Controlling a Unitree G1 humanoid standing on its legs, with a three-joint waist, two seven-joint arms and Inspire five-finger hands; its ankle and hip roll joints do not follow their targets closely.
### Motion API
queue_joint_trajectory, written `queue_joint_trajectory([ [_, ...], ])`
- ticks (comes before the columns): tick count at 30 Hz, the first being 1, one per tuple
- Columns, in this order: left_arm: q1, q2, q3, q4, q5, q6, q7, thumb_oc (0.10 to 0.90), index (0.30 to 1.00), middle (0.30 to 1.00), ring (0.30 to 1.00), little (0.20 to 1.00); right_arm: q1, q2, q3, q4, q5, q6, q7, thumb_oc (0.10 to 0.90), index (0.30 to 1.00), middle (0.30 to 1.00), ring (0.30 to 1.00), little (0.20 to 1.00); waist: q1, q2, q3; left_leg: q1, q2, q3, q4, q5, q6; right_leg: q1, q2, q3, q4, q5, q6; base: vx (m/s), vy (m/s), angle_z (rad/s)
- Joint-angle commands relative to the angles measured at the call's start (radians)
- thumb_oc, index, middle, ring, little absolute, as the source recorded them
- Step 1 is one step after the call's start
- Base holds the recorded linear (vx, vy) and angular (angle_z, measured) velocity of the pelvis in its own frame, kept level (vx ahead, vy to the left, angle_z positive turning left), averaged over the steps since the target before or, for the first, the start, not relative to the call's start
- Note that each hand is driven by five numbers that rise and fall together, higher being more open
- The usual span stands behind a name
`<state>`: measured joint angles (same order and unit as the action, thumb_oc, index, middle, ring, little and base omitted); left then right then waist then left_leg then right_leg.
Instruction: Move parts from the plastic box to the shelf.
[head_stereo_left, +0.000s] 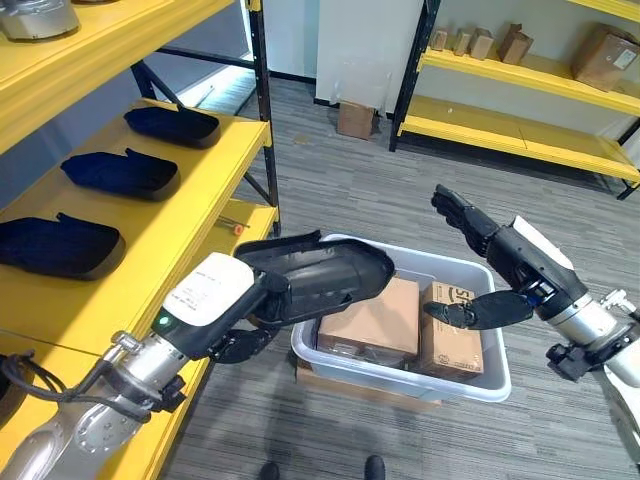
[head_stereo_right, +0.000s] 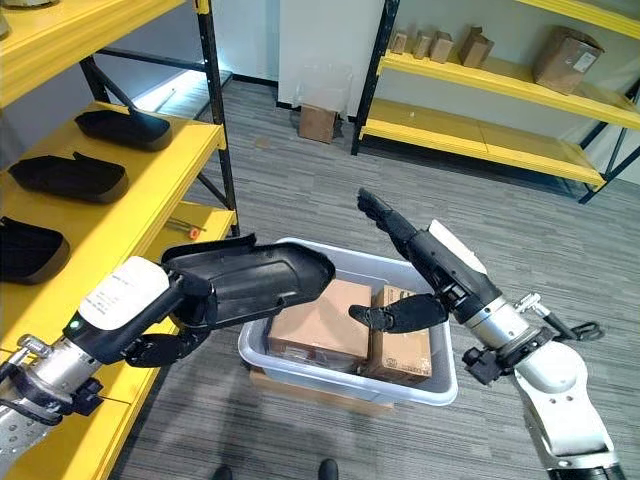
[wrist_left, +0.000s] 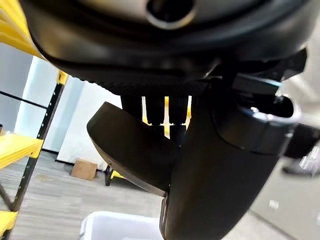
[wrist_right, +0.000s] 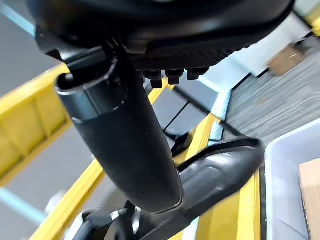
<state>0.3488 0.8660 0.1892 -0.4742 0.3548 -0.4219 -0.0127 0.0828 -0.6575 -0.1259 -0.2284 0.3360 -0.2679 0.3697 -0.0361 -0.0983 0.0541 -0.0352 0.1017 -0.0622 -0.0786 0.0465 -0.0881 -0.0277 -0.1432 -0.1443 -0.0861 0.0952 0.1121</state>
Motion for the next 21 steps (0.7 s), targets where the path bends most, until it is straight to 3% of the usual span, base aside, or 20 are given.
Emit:
queue_joint_trajectory([
  [1, -0.083, -0.014, 0.111, -0.141, -0.159, -0.05, 0.126, 0.4, 0.3, 0.3, 0.3, 0.3, -0.132, 0.011, 0.038, 0.008, -0.028, -0.097, -0.13, 0.9, 1.0, 1.0, 1.0, 1.0, 0.024, 0.015, -0.055, 0.07, 0.061, -0.02, 0.008, -0.1, 0.005, -0.017, -0.088, 0.047, 0.113, -0.083, 0.067, -0.03, -0.061, 0.09],
  [4, -0.091, -0.029, 0.124, -0.156, -0.174, -0.05, 0.145, 0.4, 0.3, 0.3, 0.3, 0.3, -0.17, 0.043, 0.077, 0.03, -0.033, -0.102, -0.153, 0.9, 1.0, 1.0, 1.0, 1.0, 0.033, 0.031, -0.028, 0.055, 0.075, -0.038, 0.048, -0.105, -0.001, -0.036, -0.072, 0.045, 0.183, -0.128, 0.049, -0.05, -0.108, 0.19],
  [5, -0.098, -0.048, 0.127, -0.157, -0.18, -0.049, 0.17, 0.4, 0.3, 0.3, 0.3, 0.3, -0.212, 0.061, 0.123, 0.062, -0.069, -0.111, -0.205, 0.9, 1.0, 1.0, 1.0, 1.0, 0.044, 0.046, -0.005, 0.04, 0.087, -0.057, 0.084, -0.113, -0.007, -0.046, -0.056, 0.042, 0.232, -0.166, 0.035, -0.05, -0.135, 0.3],
  [8, -0.069, -0.095, 0.142, -0.155, -0.19, -0.043, 0.204, 0.4, 0.3, 0.3, 0.3, 0.3, -0.271, 0.1, 0.199, 0.099, -0.061, -0.112, -0.229, 0.9, 1.0, 1.0, 1.0, 1.0, 0.075, 0.066, 0.024, 0.017, 0.105, -0.091, 0.115, -0.094, -0.015, -0.058, -0.031, 0.021, 0.284, -0.207, 0.008, -0.09, -0.208, 0.3],
  [9, -0.052, -0.109, 0.16, -0.155, -0.179, -0.033, 0.214, 0.4, 0.3, 0.3, 0.3, 0.3, -0.328, 0.103, 0.279, 0.113, -0.076, -0.101, -0.212, 0.9, 1.0, 1.0, 1.0, 1.0, 0.111, 0.079, 0.044, 0.001, 0.118, -0.114, 0.12, -0.065, -0.022, -0.069, -0.018, 0.006, 0.306, -0.226, -0.008, -0.11, -0.184, 0.18],
  [10, -0.049, -0.113, 0.165, -0.158, -0.178, -0.032, 0.214, 0.4, 0.3, 0.3, 0.3, 0.3, -0.335, 0.103, 0.285, 0.117, -0.078, -0.101, -0.215, 0.9, 1.0, 1.0, 1.0, 1.0, 0.105, 0.081, 0.046, -0.001, 0.12, -0.116, 0.119, -0.064, -0.024, -0.072, -0.016, 0.004, 0.31, -0.228, -0.01, -0.12, -0.202, 0.1],
  [12, -0.033, -0.141, 0.182, -0.156, -0.179, -0.033, 0.221, 0.4, 0.3, 0.3, 0.3, 0.3, -0.38, 0.095, 0.335, 0.091, -0.082, -0.102, -0.2, 0.9, 1.0, 1.0, 1.0, 1.0, 0.132, 0.098, 0.07, -0.028, 0.127, -0.148, 0.102, -0.01, -0.035, -0.089, -0.006, -0.019, 0.317, -0.24, -0.025, -0.14, -0.141, 0.13],
  [15, -0.022, -0.166, 0.188, -0.155, -0.182, -0.029, 0.244, 0.4, 0.3, 0.3, 0.3, 0.3, -0.388, 0.089, 0.336, 0.083, -0.066, -0.107, -0.219, 0.9, 1.0, 1.0, 1.0, 1.0, 0.173, 0.135, 0.092, -0.11, 0.117, -0.191, 0.013, 0.15, -0.071, -0.118, -0.006, -0.104, 0.304, -0.253, -0.047, -0.21, -0.09, 0.46],
  [16, -0.023, -0.167, 0.188, -0.155, -0.182, -0.029, 0.244, 0.4, 0.3, 0.3, 0.3, 0.3, -0.388, 0.088, 0.336, 0.083, -0.066, -0.107, -0.219, 0.9, 1.0, 1.0, 1.0, 1.0, 0.17, 0.136, 0.09, -0.114, 0.117, -0.195, 0.012, 0.153, -0.072, -0.12, -0.006, -0.107, 0.302, -0.251, -0.047, -0.27, -0.039, 1.15],
  [17, -0.058, -0.161, 0.175, -0.135, -0.164, -0.023, 0.26, 0.4, 0.3, 0.3, 0.3, 0.3, -0.381, 0.083, 0.314, 0.074, -0.071, -0.111, -0.25, 0.9, 1.0, 1.0, 1.0, 1.0, 0.171, 0.148, 0.109, -0.188, 0.076, -0.115, -0.005, 0.224, -0.071, -0.131, -0.027, -0.168, 0.295, -0.253, -0.052, -0.24, -0.063, 1.83],
  [18, -0.089, -0.154, 0.163, -0.126, -0.152, -0.02, 0.263, 0.4, 0.3, 0.3, 0.3, 0.3, -0.378, 0.082, 0.3, 0.063, -0.085, -0.117, -0.271, 0.9, 1.0, 1.0, 1.0, 1.0, 0.168, 0.143, 0.111, -0.196, 0.065, -0.051, -0.005, 0.218, -0.066, -0.14, -0.04, -0.193, 0.285, -0.242, -0.05, -0.3, -0.091, 2.25],
  [20, -0.122, -0.152, 0.143, -0.126, -0.143, -0.031, 0.263, 0.4, 0.3, 0.3, 0.3, 0.3, -0.358, 0.09, 0.283, 0.062, -0.102, -0.127, -0.292, 0.9, 1.0, 1.0, 1.0, 1.0, 0.168, 0.134, 0.106, -0.171, 0.071, -0.028, 0.0, 0.185, -0.058, -0.149, -0.055, -0.216, 0.266, -0.222, -0.049, -0.22, -0.077, 1.65],
  [21, -0.152, -0.17, 0.128, -0.123, -0.137, -0.038, 0.274, 0.4, 0.3, 0.3, 0.3, 0.3, -0.308, 0.088, 0.257, 0.034, -0.115, -0.138, -0.296, 0.9, 1.0, 1.0, 1.0, 1.0, 0.147, 0.13, 0.097, -0.136, 0.097, 0.004, 0.062, 0.147, -0.046, -0.151, -0.074, -0.255, 0.243, -0.201, -0.048, -0.17, -0.058, 0.85],
])
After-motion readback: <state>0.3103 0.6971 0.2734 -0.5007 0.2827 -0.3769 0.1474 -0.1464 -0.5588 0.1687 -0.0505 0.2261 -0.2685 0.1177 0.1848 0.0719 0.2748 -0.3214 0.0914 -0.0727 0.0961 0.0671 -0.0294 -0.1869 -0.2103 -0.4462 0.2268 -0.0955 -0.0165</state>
